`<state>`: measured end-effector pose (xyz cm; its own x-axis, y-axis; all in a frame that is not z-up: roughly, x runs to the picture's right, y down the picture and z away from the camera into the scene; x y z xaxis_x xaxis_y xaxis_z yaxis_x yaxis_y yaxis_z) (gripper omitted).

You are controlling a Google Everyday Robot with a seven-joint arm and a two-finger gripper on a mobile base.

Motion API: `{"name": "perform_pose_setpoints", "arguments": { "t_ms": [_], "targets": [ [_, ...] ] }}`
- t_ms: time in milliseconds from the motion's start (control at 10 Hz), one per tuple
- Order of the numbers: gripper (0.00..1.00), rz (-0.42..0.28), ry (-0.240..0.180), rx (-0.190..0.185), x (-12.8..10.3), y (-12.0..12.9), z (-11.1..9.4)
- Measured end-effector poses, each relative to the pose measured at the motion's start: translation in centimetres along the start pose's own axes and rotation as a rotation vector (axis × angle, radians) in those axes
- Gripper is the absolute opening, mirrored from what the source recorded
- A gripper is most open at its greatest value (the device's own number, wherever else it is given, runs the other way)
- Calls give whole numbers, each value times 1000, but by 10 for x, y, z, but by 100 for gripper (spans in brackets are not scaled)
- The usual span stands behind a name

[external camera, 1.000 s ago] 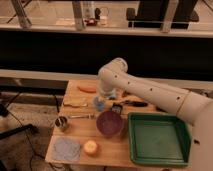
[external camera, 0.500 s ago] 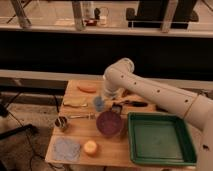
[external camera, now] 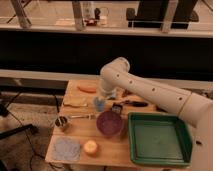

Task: Place pepper in purple bowl

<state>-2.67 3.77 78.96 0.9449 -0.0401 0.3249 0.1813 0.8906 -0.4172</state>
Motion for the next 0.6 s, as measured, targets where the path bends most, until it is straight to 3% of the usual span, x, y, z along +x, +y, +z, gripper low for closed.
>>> {"name": "perform_pose_setpoints", "arguments": {
  "t_ms": [100,600],
  "targets": [
    [80,-10,-4,1,-4,-2,1],
    [80,-55,-24,4,-21,-16,11]
  ]
}}
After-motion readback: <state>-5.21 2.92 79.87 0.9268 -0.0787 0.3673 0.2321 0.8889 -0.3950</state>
